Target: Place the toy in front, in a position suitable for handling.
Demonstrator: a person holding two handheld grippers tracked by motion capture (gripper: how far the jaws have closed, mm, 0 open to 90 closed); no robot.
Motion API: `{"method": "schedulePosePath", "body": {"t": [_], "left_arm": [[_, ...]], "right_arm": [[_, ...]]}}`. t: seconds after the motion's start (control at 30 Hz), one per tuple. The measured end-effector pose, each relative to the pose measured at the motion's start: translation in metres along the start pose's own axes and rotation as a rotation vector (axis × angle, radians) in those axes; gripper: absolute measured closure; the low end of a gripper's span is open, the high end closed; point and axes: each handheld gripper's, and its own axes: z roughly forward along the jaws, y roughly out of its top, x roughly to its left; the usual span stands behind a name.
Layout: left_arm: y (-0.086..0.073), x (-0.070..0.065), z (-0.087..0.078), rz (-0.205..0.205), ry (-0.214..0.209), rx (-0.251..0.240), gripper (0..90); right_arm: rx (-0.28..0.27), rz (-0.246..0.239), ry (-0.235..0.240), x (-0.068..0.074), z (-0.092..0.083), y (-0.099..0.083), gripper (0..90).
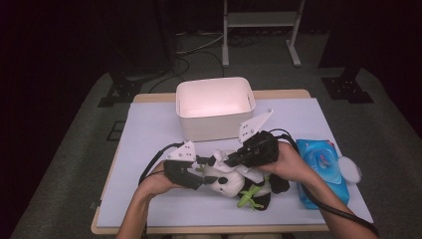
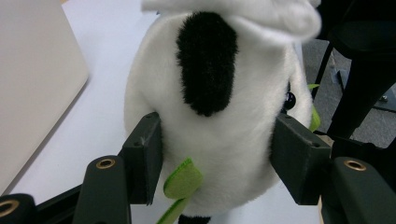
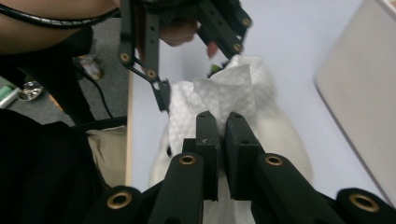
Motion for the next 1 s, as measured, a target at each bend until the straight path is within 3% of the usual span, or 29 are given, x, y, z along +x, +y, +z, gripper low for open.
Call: {"method": "schedulePosePath", "body": {"t": [0.23,0.6,1.0], "left_arm": [[-0.005,0.003,-0.001,-0.015,0.002,0.007,38.9],[-0.007,0.004,-0.001,-0.016,-0.003,0.006,38.9],[-0.015,0.011,-0.001,-0.081,-0.025,0.016,36.9]], "right_arm": [[0.043,-0.007,0.007,0.0,0.0,-0.001,84.1],[0.139,0.055,-0.073,-0.012,-0.018,-0.028,84.1],[0.122,0.137,-0.113,-0.019,-0.053,-0.061,83.8]]}}
